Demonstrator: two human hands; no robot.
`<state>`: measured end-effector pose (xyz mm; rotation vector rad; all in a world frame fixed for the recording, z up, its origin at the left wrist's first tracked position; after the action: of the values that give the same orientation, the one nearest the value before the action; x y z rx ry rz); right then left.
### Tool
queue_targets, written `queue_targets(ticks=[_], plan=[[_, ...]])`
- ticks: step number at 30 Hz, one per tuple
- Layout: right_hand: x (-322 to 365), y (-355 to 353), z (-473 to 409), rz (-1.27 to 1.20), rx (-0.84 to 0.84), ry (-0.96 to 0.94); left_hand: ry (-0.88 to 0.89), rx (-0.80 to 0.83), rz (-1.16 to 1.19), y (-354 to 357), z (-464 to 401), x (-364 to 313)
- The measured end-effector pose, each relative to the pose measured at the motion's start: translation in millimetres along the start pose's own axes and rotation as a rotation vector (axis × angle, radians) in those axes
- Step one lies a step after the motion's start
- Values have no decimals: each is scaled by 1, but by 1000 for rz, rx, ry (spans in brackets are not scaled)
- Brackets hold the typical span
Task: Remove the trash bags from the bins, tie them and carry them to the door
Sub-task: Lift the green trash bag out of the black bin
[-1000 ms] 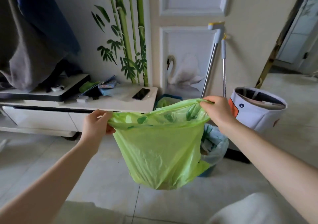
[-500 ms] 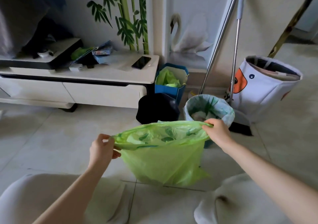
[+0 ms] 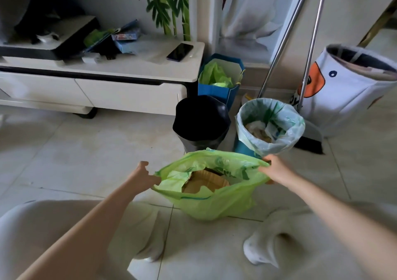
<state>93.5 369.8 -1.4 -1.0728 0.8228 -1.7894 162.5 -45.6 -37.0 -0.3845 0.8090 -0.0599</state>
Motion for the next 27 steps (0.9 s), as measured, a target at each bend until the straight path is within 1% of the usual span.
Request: queue_targets(ticks=[2,5,8,11,13,15,18,19,22,24,27], plan=[[1,4,0,70,36,-18,49,5,-4,5,-8,-8],[2,6,-1,183,30,-44,119,-55,-144,3,-15,-18],[3,4,-2,268,10,-92,163,-62,-266,10,-18,-20],[7,-3,-2,316,-65,-145,199,-69,-394,12,-18,-25],[5,-10,-6,355,-123,-141,229,-111,-480,8,-15,-32],[1,-14,-9,339,-142,-119,226,-143,-539,1,-11,-38],[0,-20,-13,272,-164,-112,144,-156,-511,-11,-7,-36],[0,-22,-14,247,-181,-110,149,-171,-518,-15,-6,-39],[4,-24,-13,230,-201,-126,248,-199,-495,-21,-8,-56],[5,-25,-12,236,-196,-131,308,-208,-409,-26,-11,-68],[5,-35,-11,168,-234,-138,374,-222,-275,-38,-12,-82]])
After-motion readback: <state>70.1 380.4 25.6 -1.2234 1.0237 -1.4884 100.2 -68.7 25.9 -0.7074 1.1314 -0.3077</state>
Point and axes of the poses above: each hand's wrist, its own z-axis away from the middle knuckle, its own y-axis out of the palm, x = y × z, the point moved 10 cm from there along -z, towards the middle knuckle, and after that the axes turned 14 degrees about z, right-handed, at the moved point
